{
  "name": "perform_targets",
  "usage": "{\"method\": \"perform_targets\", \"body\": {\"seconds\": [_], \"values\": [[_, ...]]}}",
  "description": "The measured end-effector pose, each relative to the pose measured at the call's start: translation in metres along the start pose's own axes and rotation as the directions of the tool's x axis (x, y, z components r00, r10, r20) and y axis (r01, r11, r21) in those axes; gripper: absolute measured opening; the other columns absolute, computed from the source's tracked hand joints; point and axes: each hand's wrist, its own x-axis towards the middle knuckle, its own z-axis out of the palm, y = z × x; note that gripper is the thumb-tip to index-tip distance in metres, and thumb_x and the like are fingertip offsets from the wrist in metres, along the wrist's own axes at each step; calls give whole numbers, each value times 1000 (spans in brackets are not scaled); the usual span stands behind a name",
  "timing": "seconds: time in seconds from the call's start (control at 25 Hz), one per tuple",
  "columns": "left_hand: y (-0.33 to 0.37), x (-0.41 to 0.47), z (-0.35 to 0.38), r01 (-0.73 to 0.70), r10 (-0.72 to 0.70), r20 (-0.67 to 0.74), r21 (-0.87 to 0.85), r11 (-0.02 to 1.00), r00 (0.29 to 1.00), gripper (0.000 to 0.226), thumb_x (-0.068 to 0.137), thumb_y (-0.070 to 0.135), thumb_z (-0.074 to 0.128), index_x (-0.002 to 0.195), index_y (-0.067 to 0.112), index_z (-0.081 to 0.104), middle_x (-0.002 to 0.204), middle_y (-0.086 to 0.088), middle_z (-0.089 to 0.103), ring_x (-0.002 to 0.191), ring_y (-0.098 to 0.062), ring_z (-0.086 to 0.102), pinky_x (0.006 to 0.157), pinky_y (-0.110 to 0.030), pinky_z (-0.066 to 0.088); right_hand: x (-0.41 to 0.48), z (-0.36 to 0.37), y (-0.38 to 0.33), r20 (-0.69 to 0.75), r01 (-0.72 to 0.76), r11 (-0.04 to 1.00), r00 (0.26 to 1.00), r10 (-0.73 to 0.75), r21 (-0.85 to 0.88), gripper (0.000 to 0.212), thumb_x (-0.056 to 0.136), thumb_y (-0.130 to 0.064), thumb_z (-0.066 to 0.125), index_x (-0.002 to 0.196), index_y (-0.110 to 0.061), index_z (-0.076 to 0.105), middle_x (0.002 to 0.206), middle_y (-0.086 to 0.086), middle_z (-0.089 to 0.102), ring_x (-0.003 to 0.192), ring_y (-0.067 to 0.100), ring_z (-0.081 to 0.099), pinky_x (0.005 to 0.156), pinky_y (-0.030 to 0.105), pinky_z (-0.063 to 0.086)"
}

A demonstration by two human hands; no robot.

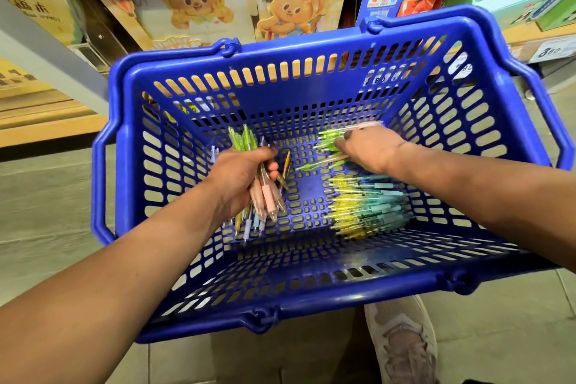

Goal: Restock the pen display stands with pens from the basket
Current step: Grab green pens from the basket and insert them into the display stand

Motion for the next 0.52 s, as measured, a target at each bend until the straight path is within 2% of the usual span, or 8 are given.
{"method": "perform_targets", "body": {"seconds": [0.08,0.16,0.28,0.4,0.52], "values": [[-2,1,0,2,-2,-9,10,1000,1000,23,94,7,68,112,-8,64,70,-9,65,58,-17,62,58,-27,58,1,1,-2,-38,-5,1000,999,5,-9,40,99,-8,55,137,-17,45,116,8,59,91,30,64,70,42,58],[-3,3,-1,4,-4,-17,7,1000,1000,24,94,6,68,113,-9,64,70,-10,66,57,-17,63,59,-28,59,5,-1,-6,-93,34,999,995,-36,-25,42,101,-21,57,141,-22,45,127,7,53,109,29,60,78,40,57],[-3,4,-3,0,0,-31,-18,1000,1000,19,94,8,69,104,-7,67,74,-11,69,59,-17,66,62,-29,61,14,-3,-19,-129,102,992,985,-112,-78,45,97,-19,63,141,-25,52,126,6,53,110,27,58,83,39,57],[-4,5,-5,-10,7,-45,-64,998,999,14,95,11,68,96,-3,69,79,-11,75,67,-19,73,67,-32,64,20,-6,-34,-96,123,981,986,-138,-147,47,94,-15,67,139,-24,56,140,7,51,118,29,57,90,42,55],[-4,6,-7,-18,14,-48,-90,996,999,13,95,11,67,95,-2,69,80,-10,76,74,-20,75,69,-36,64,23,-8,-42,-112,97,987,987,-112,-127,39,94,-13,63,132,-20,60,141,8,52,119,27,56,83,39,54]]}}
